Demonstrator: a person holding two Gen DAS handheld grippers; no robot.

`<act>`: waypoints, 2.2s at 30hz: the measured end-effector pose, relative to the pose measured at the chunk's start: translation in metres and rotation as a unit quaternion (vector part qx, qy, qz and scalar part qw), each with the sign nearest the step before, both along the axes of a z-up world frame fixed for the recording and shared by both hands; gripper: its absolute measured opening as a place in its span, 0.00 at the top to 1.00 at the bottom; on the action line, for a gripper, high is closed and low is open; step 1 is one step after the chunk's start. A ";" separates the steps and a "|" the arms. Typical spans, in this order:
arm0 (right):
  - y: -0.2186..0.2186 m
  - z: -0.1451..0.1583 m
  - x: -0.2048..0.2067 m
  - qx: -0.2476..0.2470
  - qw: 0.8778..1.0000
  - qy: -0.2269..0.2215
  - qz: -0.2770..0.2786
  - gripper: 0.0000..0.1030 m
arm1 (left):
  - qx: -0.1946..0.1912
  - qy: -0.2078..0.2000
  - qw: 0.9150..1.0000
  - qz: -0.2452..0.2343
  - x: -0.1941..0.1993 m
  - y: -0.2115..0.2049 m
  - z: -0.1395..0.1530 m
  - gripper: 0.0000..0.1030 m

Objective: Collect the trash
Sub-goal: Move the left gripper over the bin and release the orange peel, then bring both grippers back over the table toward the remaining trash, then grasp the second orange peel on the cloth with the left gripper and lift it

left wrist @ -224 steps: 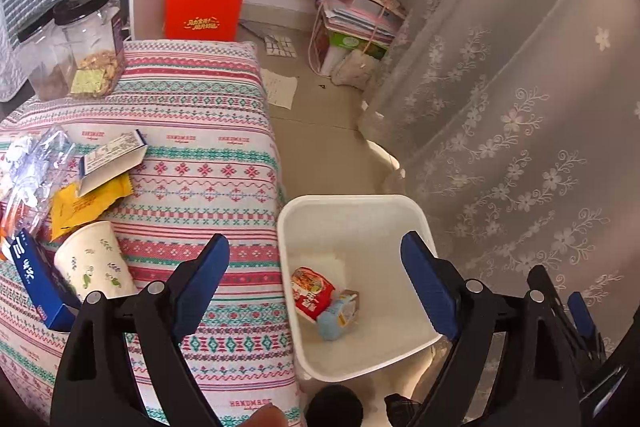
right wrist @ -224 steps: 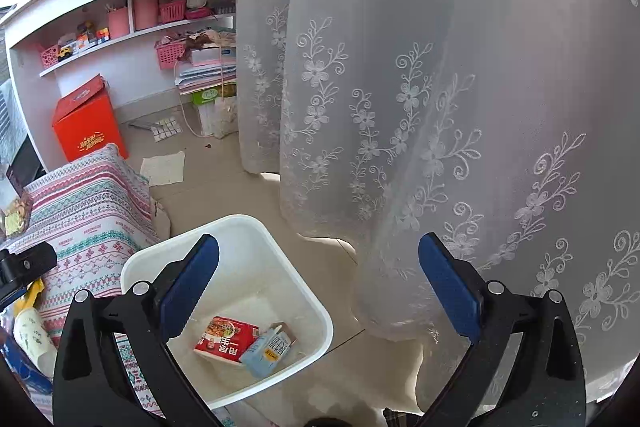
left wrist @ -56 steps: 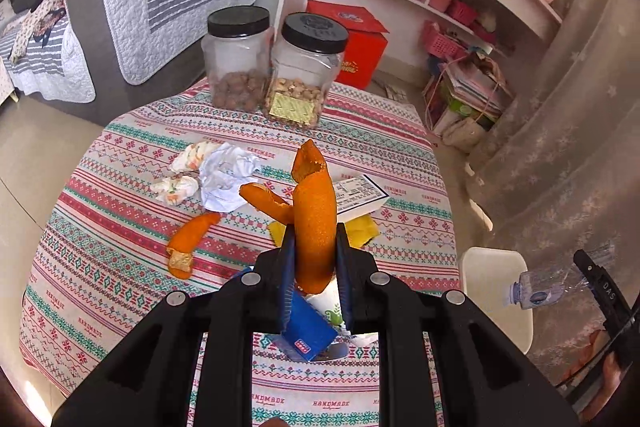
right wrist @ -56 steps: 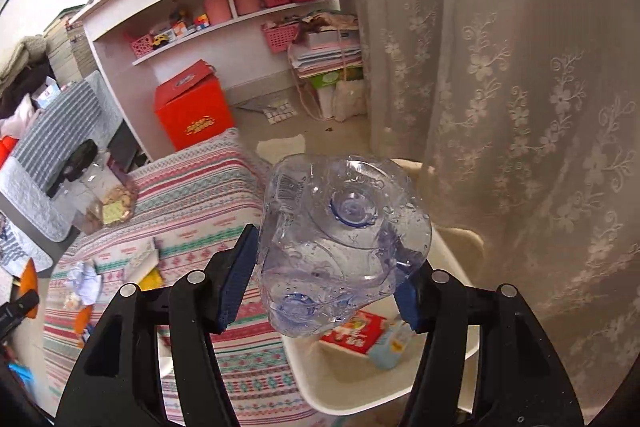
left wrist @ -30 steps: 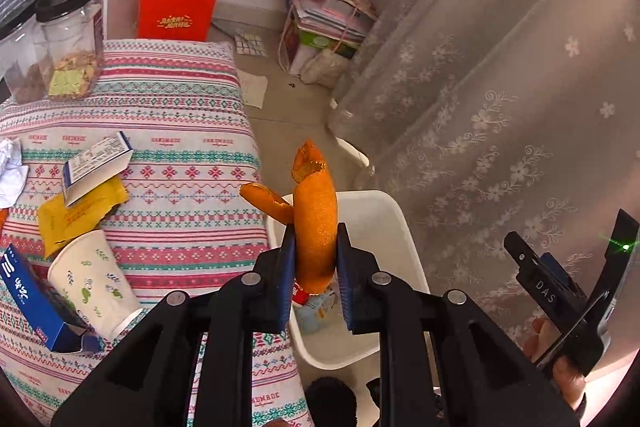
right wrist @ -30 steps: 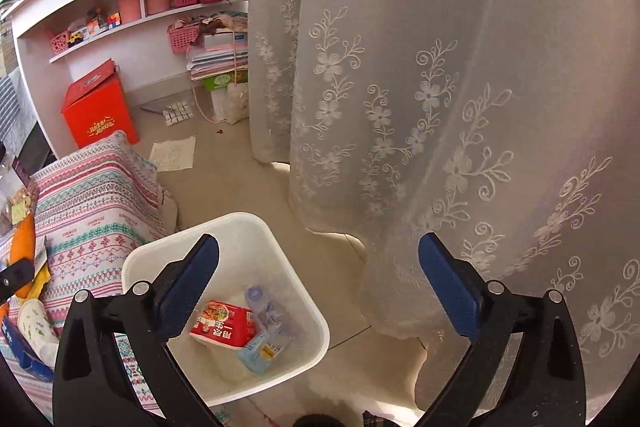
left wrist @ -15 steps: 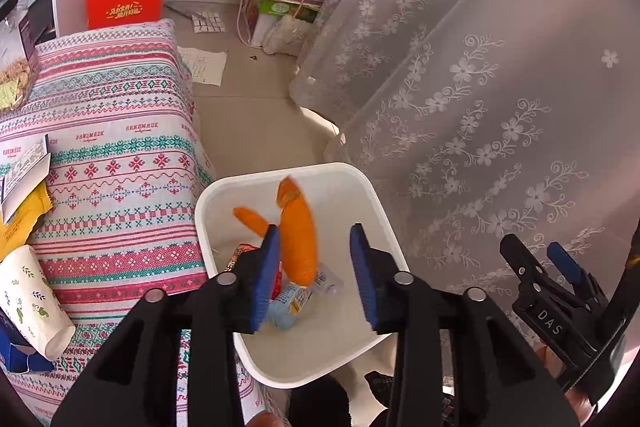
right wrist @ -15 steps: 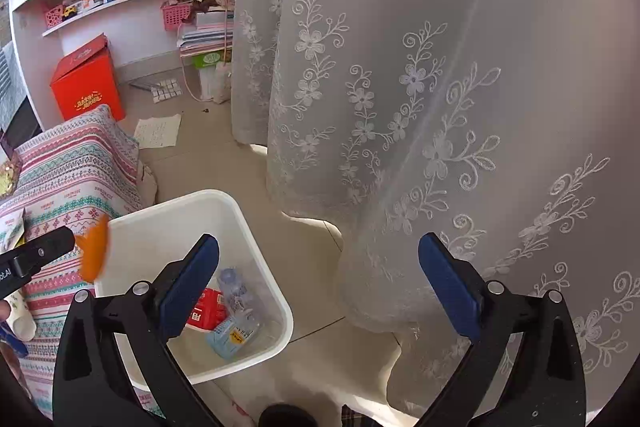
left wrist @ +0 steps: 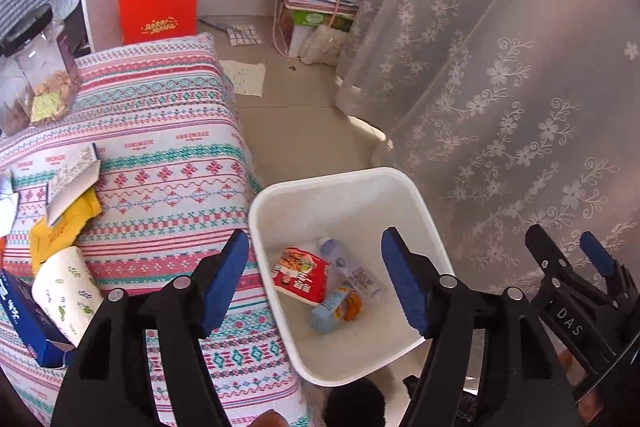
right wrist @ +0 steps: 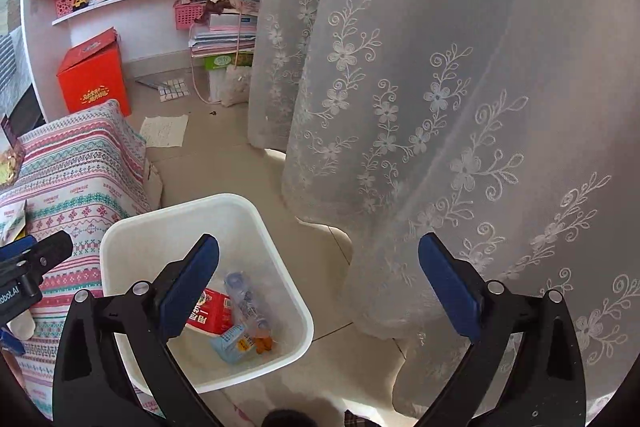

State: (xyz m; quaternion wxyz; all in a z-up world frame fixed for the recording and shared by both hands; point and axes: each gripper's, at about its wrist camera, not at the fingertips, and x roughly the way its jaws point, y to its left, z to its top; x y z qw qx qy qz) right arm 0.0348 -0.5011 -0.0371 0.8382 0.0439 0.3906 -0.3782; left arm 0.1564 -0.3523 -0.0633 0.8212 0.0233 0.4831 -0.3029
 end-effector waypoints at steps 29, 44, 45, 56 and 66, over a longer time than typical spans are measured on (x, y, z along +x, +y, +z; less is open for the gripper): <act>0.171 -0.016 0.113 -0.009 0.989 0.012 0.146 0.07 | 0.064 0.007 0.971 0.229 0.087 0.221 -0.011 0.24; 0.227 -0.030 0.142 0.010 0.980 0.033 0.198 0.07 | 0.118 0.123 0.926 0.337 0.133 0.361 -0.082 0.24; 0.229 -0.031 0.144 0.012 0.979 0.035 0.200 0.07 | 0.115 0.127 0.927 0.335 0.134 0.363 -0.086 0.24; 0.255 -0.039 0.160 0.031 0.970 0.041 0.239 0.07 | 0.152 0.110 0.945 0.268 0.138 0.333 -0.108 0.62; 0.283 -0.053 0.202 0.278 0.919 0.017 0.279 0.07 | 0.087 0.069 0.943 0.315 0.114 0.392 -0.044 0.83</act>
